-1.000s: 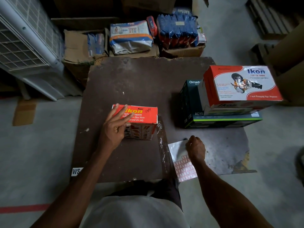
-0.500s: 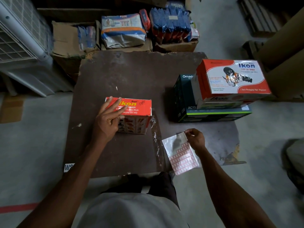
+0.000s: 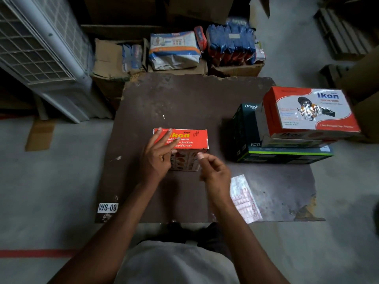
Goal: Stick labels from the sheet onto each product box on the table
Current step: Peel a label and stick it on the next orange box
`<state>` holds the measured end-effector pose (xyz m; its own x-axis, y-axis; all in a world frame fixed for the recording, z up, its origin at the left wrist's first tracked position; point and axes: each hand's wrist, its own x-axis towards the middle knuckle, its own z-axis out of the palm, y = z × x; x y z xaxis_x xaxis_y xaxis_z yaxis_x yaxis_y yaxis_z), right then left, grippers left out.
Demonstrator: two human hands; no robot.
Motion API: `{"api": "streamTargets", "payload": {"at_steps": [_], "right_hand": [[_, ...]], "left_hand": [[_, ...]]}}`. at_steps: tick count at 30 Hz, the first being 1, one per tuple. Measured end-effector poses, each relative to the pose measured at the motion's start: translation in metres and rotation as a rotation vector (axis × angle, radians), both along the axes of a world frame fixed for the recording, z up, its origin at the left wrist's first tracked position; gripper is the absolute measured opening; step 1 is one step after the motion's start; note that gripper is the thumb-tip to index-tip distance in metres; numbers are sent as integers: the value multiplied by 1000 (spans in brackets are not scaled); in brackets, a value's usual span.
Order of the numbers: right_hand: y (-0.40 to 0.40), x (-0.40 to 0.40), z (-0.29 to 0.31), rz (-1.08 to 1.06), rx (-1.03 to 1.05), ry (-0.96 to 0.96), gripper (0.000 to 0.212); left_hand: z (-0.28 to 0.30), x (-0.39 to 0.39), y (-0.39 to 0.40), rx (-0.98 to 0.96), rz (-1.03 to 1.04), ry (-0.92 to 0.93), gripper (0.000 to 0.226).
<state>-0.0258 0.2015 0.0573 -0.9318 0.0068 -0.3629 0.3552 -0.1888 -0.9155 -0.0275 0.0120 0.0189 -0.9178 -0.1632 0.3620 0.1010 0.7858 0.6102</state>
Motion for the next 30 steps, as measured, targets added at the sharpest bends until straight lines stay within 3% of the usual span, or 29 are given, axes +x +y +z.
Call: {"api": "streamTargets", "payload": {"at_steps": [3,11,22,27,30], "right_hand": [[-34,3,3,40,-29,-48,11],[-63,-11,-18,-93,7,-162,16],[-74,-13,-19,-185,234,-99,10],[-74,-17,-16,-135,241,-196,41],[-73,-17,-16,-155,199,-218,40]], "left_hand": [[1,2,2,-5,19,-24,47],[5,6,5,51,32,-55,42],[7,5,4,77,0,-55,41],[4,2,1,51,-18,-59,43],[-1,0,-2,35,-12,-50,44]]}}
